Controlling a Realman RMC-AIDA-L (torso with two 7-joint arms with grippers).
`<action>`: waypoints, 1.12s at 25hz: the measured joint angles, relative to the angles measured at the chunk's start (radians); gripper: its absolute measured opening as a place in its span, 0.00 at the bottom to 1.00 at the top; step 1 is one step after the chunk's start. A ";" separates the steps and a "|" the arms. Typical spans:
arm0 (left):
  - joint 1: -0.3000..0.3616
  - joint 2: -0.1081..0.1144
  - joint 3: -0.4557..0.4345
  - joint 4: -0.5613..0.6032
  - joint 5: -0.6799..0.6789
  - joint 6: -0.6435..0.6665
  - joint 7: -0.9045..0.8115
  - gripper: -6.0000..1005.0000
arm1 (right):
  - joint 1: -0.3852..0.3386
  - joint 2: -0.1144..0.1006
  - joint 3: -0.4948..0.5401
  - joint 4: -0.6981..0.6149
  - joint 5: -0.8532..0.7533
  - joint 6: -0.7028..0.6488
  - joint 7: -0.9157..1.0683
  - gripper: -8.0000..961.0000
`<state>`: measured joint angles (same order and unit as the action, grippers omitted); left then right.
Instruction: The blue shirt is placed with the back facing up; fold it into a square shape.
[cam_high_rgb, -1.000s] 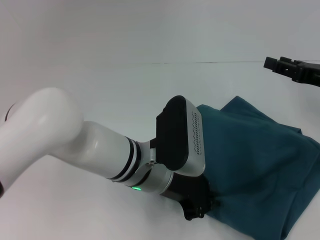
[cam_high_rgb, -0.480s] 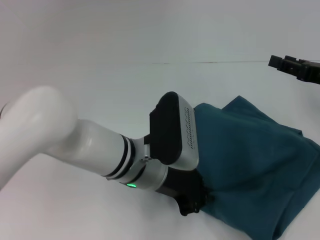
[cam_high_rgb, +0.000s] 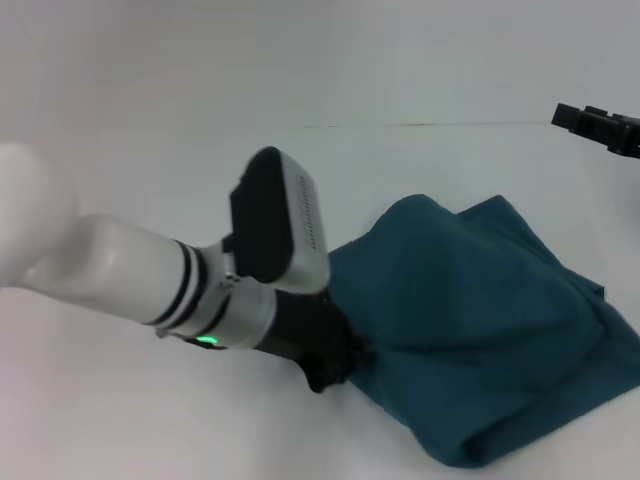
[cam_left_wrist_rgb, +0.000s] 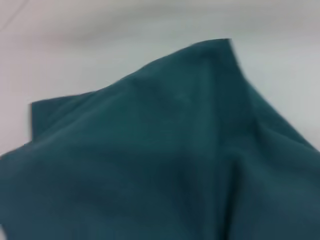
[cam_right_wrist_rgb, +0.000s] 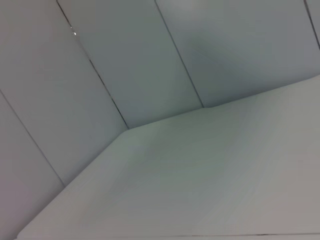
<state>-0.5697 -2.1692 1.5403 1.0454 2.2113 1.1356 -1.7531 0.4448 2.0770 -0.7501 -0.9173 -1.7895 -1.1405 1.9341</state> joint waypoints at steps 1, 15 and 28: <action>0.004 0.000 -0.016 0.004 0.013 0.004 0.001 0.06 | 0.000 0.000 0.000 0.000 0.000 0.000 0.002 0.62; 0.029 0.014 -0.349 0.026 0.100 0.088 0.062 0.06 | 0.000 0.000 0.000 -0.006 -0.002 0.013 0.055 0.62; 0.041 0.040 -0.575 0.019 0.117 0.112 0.140 0.06 | 0.000 0.010 -0.026 -0.057 -0.002 -0.004 0.145 0.62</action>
<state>-0.5283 -2.1290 0.9653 1.0640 2.3288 1.2473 -1.6129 0.4450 2.0873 -0.7763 -0.9745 -1.7917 -1.1448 2.0791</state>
